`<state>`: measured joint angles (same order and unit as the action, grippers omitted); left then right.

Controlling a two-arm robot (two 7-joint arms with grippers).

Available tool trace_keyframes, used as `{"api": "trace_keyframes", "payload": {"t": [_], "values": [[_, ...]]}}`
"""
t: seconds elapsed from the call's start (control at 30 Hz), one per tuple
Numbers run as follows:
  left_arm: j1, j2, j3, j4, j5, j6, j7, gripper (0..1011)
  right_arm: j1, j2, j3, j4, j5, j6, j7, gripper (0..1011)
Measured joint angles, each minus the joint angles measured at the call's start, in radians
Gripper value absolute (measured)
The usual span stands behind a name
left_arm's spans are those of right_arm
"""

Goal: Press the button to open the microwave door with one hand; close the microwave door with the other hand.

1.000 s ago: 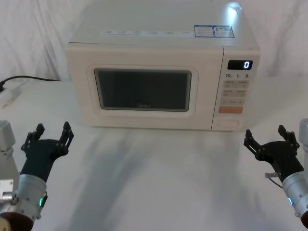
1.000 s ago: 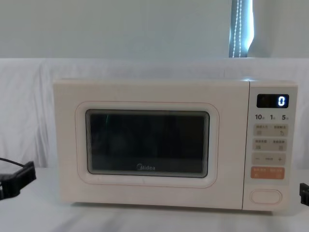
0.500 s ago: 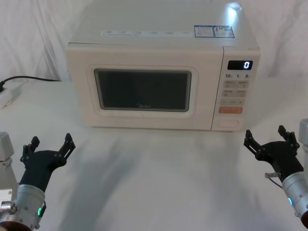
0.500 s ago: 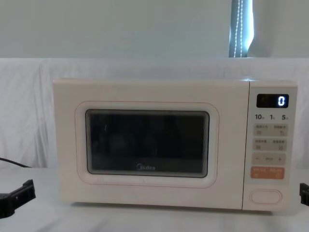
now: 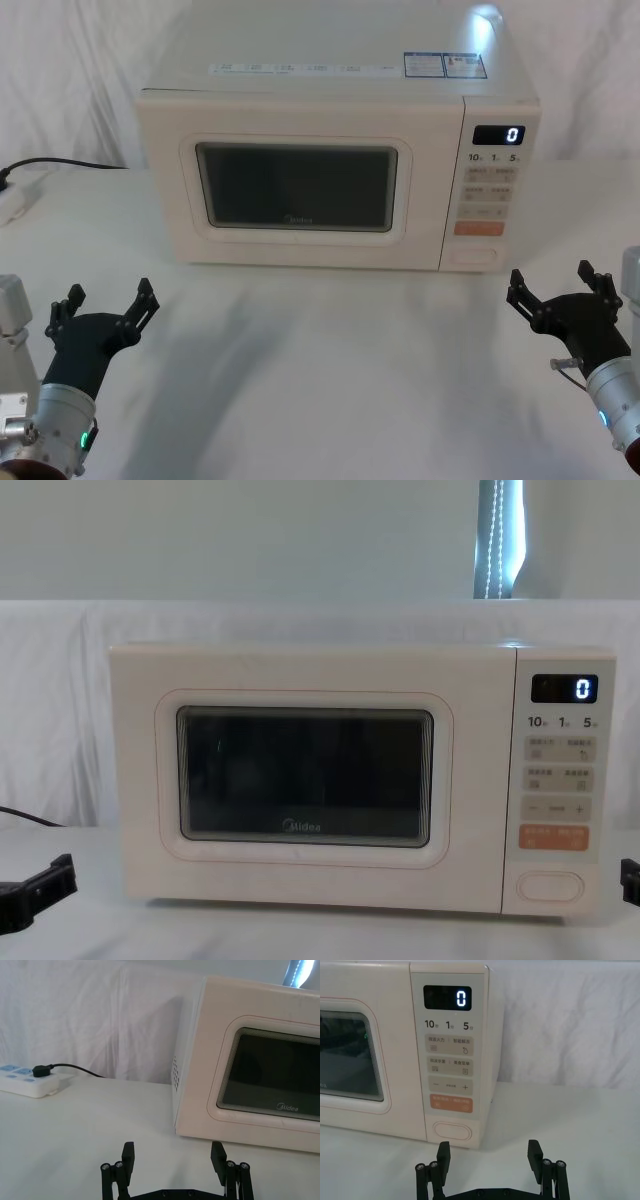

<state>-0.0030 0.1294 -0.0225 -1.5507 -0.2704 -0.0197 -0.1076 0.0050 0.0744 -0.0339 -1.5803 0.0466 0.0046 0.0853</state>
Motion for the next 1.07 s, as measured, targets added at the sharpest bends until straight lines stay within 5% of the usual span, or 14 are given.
{"api": "trace_keyframes", "payload": {"t": [1.07], "values": [[0.000,0.000,0.000,-0.003,0.000,0.001,0.002,1001,0.000,0.000,0.000,0.000,0.000,0.000,0.000,1002]]}}
